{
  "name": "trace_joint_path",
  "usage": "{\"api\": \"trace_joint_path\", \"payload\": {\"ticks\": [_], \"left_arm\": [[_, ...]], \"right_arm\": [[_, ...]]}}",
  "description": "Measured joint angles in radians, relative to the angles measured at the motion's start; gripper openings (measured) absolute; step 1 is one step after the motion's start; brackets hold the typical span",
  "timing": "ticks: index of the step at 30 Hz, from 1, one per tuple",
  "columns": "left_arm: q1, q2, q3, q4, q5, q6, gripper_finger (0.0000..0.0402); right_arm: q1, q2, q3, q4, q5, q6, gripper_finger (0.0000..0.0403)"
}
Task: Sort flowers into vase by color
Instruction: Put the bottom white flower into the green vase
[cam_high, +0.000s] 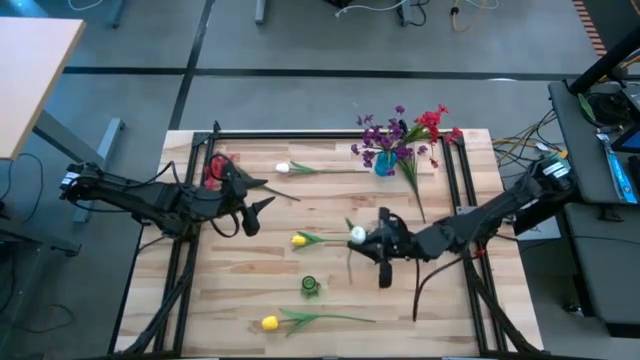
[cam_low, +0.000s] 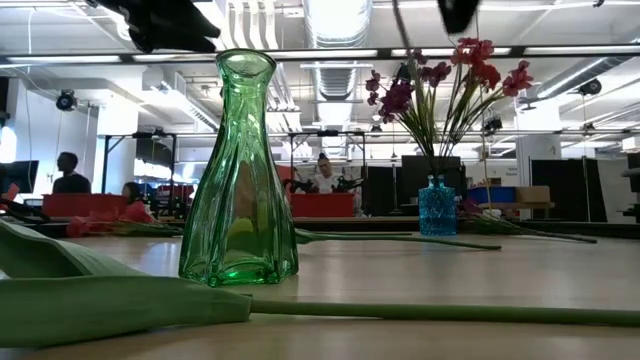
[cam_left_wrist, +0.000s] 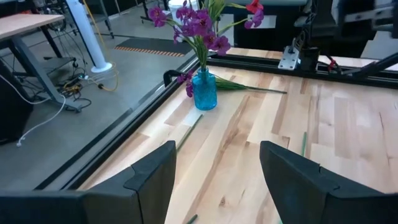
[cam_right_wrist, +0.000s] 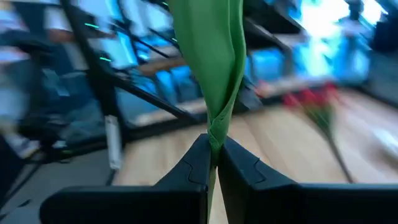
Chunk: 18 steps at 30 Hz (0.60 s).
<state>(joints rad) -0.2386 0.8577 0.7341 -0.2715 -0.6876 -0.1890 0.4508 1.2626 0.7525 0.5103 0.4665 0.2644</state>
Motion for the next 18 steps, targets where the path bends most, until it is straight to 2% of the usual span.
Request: {"api": "trace_joint_path", "payload": {"ticks": [4, 7, 12, 18], "left_arm": [[0.000, -0.003, 0.004, 0.001, 0.000, -0.008, 0.0217], [0.000, -0.002, 0.004, 0.001, 0.000, -0.012, 0.0217], [0.000, -0.002, 0.004, 0.001, 0.000, -0.021, 0.0217], [0.000, -0.002, 0.004, 0.001, 0.000, -0.023, 0.0217]], "right_arm": [[-0.008, 0.042, 0.001, 0.255, -0.198, -0.188, 0.0013], [-0.015, 0.092, 0.002, 0.402, -0.281, -0.309, 0.0013], [-0.051, 0.176, 0.027, 0.530, -0.303, -0.414, 0.0012], [-0.090, 0.247, 0.089, 0.538, -0.318, -0.414, 0.0012]]}}
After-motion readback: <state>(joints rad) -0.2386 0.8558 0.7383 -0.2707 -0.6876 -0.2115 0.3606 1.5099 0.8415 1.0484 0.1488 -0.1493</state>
